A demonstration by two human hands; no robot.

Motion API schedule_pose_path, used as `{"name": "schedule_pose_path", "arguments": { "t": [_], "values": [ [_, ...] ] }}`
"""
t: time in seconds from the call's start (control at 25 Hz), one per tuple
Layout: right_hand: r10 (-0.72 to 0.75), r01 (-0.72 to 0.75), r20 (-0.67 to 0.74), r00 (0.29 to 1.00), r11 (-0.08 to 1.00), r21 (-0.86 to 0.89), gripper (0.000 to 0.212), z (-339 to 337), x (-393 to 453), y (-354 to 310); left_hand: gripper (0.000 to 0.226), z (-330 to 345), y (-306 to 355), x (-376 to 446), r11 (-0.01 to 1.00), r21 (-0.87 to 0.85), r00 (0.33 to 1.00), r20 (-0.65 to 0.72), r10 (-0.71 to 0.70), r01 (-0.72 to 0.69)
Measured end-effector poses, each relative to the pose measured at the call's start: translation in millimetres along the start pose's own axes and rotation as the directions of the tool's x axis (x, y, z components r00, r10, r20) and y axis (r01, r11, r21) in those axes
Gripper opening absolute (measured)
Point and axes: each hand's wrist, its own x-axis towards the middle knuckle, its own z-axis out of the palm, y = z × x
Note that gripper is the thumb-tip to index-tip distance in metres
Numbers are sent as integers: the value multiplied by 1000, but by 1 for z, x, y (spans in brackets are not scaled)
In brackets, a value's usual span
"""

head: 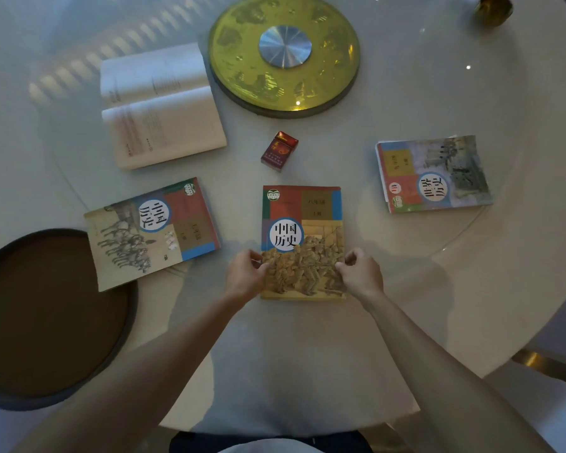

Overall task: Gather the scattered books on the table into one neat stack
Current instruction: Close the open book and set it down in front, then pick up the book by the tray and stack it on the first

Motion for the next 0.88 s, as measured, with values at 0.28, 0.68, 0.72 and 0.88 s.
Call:
{"name": "schedule_pose_path", "arguments": {
  "t": [0.28, 0.68, 0.72, 0.88],
  "values": [
    [-72, 74, 18, 997, 987, -142, 15, 31, -15, -23, 16, -25, -33, -1, 999, 31, 996, -93, 7, -4],
    [-435, 419, -19, 900, 876, -238, 28, 49, -22, -106, 22, -76, -65, 11, 739, -611, 923, -34, -384, 285],
    [-493, 490, 52, 868, 838, -242, 31, 58, -21, -125, 20, -86, -72, 15, 667, -678, 893, -33, -448, 309],
    [-596, 660, 291, 748, 711, -240, 39, 92, -18, -200, 19, -114, -86, 25, 388, -862, 791, 23, -611, 325]
  ]
}}
